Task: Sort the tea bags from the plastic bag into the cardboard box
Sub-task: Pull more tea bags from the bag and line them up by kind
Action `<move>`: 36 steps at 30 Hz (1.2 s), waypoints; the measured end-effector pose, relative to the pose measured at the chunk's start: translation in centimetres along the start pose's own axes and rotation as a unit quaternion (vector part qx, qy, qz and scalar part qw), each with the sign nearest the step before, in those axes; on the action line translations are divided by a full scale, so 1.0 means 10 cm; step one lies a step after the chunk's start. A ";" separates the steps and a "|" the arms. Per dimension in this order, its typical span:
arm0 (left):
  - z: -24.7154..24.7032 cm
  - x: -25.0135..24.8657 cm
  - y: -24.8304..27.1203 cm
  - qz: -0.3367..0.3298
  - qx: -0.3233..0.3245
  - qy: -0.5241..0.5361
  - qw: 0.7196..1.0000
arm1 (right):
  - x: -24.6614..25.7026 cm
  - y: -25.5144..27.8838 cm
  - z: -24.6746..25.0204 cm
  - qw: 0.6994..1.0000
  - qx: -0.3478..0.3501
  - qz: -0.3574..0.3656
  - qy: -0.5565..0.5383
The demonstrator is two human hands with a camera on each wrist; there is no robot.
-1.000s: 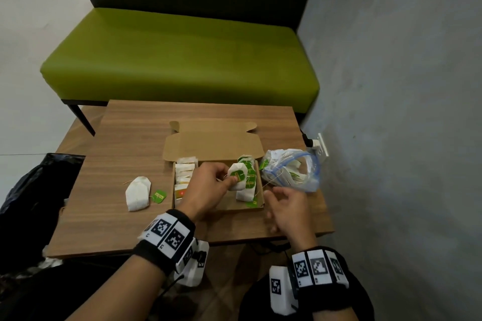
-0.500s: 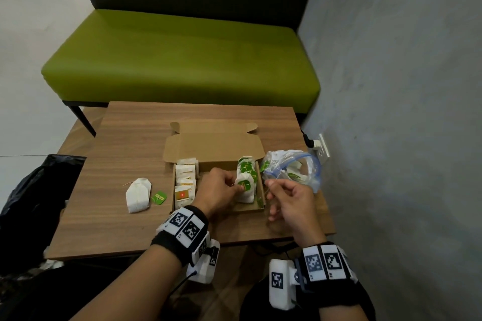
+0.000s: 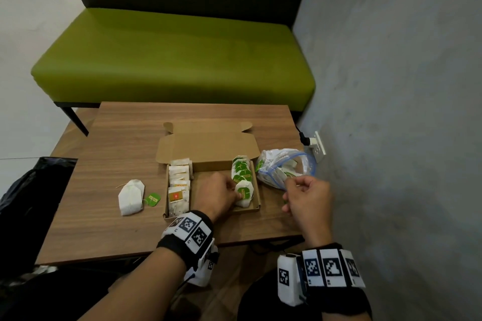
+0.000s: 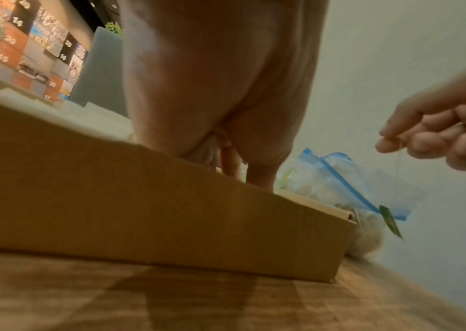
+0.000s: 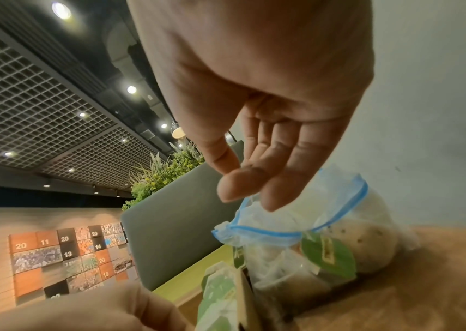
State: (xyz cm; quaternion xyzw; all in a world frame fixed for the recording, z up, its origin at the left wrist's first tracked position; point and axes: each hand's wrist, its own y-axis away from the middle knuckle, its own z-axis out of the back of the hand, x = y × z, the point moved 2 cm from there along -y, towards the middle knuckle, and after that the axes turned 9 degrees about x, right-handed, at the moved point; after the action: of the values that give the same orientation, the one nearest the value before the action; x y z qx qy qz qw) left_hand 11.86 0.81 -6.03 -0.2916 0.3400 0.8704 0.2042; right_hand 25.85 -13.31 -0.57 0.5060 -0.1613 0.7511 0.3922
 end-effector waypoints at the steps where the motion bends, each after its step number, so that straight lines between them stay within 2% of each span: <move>1: 0.00 0.00 0.00 -0.002 -0.016 -0.008 1.000 | -0.01 0.00 -0.01 1.000 0.002 0.001 0.011; 5: -0.01 0.06 0.00 0.039 -0.043 -0.022 0.998 | -0.05 0.05 -0.03 0.999 -0.009 0.007 0.045; 8: -0.02 0.08 -0.01 0.057 -0.033 -0.047 0.997 | -0.06 0.11 -0.01 0.995 -0.058 0.025 0.082; 10: -0.03 0.09 -0.03 0.051 -0.024 -0.048 0.997 | -0.07 0.16 -0.04 0.994 -0.056 0.034 0.088; 11: -0.03 0.09 -0.04 0.045 -0.022 -0.047 0.998 | -0.08 0.17 -0.07 0.996 -0.030 0.029 0.084; 13: -0.03 0.10 -0.05 0.034 -0.021 -0.048 0.998 | -0.13 0.17 -0.19 0.992 0.068 -0.011 0.109; 15: -0.04 0.10 -0.05 0.022 -0.028 -0.054 0.998 | -0.21 0.14 -0.32 0.970 0.162 -0.059 0.173; 17: -0.06 0.11 -0.06 0.012 -0.036 -0.057 0.998 | -0.27 0.11 -0.41 0.953 0.198 -0.088 0.211; 24: -0.08 0.09 -0.05 0.007 -0.061 -0.051 0.997 | -0.33 0.05 -0.49 0.954 0.193 -0.081 0.214; 30: -0.09 0.02 0.00 0.017 -0.057 -0.122 0.991 | -0.33 0.07 -0.47 0.951 0.182 -0.064 0.241; 33: -0.03 -0.07 0.11 -0.002 -0.057 -0.157 0.986 | -0.29 0.08 -0.46 0.947 0.177 -0.061 0.260; 36: 0.20 -0.10 0.31 -0.034 -0.099 -0.133 0.986 | -0.28 0.09 -0.44 0.949 0.184 -0.073 0.245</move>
State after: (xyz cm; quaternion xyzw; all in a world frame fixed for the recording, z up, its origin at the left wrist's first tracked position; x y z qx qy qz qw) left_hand 10.15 -0.01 -2.75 -0.2030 0.2119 0.9235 0.2469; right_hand 22.92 -12.28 -4.83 0.3804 0.1179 0.8380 0.3730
